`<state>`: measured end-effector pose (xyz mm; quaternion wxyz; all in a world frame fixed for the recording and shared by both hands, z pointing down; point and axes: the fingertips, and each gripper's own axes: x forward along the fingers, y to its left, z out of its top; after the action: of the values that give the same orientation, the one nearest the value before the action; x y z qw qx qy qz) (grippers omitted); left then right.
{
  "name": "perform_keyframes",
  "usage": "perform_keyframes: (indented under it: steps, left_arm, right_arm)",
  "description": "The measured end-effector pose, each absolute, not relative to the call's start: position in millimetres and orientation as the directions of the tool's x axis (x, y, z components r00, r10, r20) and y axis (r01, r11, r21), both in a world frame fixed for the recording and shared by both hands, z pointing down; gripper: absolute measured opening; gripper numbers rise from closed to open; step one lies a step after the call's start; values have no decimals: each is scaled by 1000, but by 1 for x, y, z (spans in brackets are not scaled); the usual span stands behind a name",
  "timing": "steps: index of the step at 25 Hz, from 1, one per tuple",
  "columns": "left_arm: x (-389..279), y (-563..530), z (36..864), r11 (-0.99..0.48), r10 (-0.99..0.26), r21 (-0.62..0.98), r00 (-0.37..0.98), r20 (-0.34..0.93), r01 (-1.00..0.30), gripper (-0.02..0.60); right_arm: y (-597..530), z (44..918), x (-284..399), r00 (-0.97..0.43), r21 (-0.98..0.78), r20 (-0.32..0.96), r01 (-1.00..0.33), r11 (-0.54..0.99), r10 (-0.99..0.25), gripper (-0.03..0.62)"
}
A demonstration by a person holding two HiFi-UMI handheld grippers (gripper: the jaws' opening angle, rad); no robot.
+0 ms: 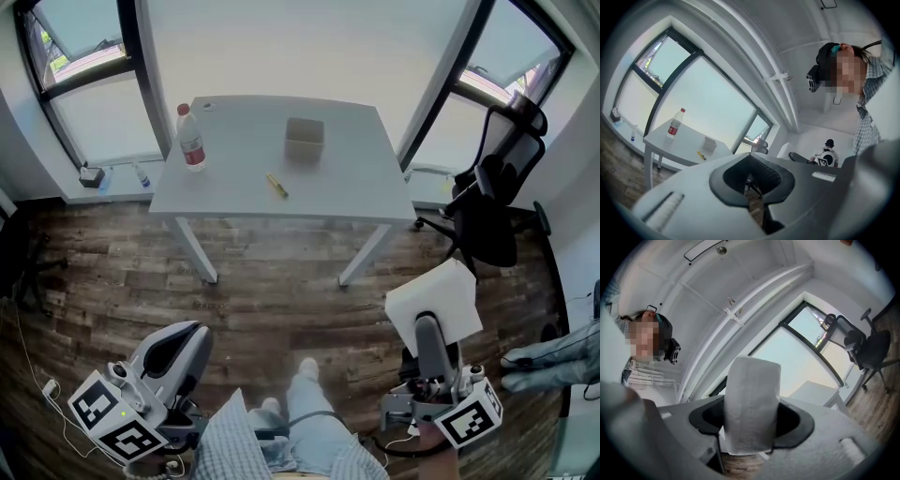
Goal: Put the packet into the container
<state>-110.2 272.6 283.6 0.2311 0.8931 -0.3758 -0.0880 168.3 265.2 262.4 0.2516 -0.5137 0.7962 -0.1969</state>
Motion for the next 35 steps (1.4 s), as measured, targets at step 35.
perform_keyframes:
  steps: [35]
  left_arm:
    - [-29, 171, 260, -534, -810, 444, 585, -26, -720, 3]
  right_arm:
    - [124, 242, 246, -478, -581, -256, -619, 529, -840, 284]
